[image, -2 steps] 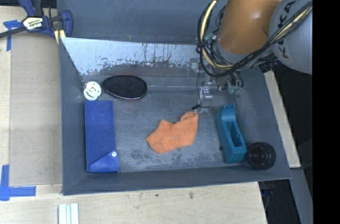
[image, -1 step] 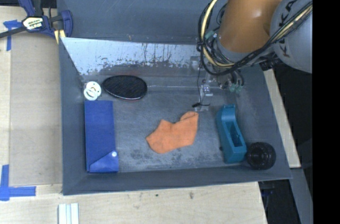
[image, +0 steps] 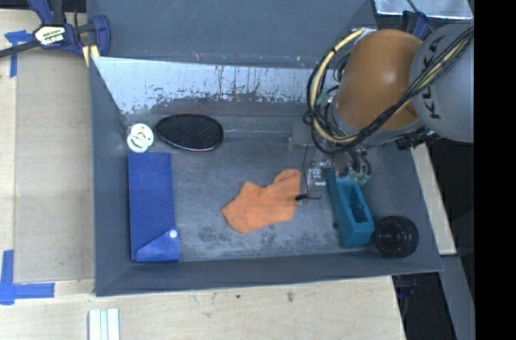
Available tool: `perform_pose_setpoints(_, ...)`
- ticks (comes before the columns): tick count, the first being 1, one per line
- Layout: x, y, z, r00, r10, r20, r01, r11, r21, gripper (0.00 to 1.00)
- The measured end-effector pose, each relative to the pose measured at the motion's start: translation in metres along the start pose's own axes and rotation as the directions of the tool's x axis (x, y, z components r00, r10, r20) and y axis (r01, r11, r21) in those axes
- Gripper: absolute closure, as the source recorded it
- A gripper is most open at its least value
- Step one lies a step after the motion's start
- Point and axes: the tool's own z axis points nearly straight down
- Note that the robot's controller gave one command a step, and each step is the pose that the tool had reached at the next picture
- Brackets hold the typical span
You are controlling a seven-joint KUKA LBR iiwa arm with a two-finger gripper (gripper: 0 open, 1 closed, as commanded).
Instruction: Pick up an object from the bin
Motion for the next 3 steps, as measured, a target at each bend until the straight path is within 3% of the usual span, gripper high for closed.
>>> perform_pose_setpoints(1,-0.006,0.016,0.028,1.0,-0.028,-0.009,0.028,1.0,0.001,0.0)
perform_pose_setpoints(2,0.044,0.029,0.056,1.0,0.03,-0.005,-0.03,1.0,0.0,1.0)
perform_pose_setpoints(3,0.044,0.029,0.056,1.0,0.03,-0.005,-0.03,1.0,0.0,1.0)
